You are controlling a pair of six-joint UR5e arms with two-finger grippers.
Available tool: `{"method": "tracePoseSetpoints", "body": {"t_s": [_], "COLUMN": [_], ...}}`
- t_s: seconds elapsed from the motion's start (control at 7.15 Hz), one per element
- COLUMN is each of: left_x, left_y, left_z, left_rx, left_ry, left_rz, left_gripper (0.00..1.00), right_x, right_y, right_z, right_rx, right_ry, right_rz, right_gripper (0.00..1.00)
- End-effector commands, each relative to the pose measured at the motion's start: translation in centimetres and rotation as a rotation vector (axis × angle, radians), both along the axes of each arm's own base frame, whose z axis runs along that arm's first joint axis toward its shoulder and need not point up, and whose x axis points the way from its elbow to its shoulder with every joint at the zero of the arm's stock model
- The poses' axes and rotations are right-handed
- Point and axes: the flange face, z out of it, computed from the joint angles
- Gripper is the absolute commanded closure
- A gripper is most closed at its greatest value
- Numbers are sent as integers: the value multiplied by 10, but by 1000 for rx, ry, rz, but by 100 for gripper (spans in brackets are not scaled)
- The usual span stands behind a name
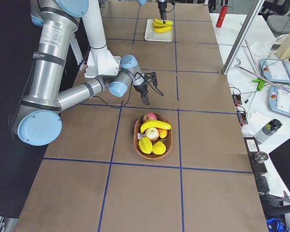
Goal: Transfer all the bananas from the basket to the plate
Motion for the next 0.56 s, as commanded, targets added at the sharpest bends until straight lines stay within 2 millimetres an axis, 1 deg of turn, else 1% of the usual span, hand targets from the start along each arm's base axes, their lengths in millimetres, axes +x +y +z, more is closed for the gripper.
{"method": "tracePoseSetpoints", "body": {"t_s": [0.0,0.14,0.28,0.42], "left_x": [23,29,31,35], "left_y": [10,11,12,13], "left_z": [-27,-30,-30,-34], "left_rx": [-27,-30,-31,-24], "left_ry": [40,44,44,47], "left_rz": [-9,-5,-2,4], "left_gripper": [1,1,1,1], "right_x": [28,19,14,19], "right_y": [-32,-43,-52,-63], "right_z": [17,15,12,19], "right_rx": [-153,-211,-259,-292], "right_ry": [93,155,205,234], "right_rz": [6,8,17,42], "right_gripper": [0,0,0,0]}}
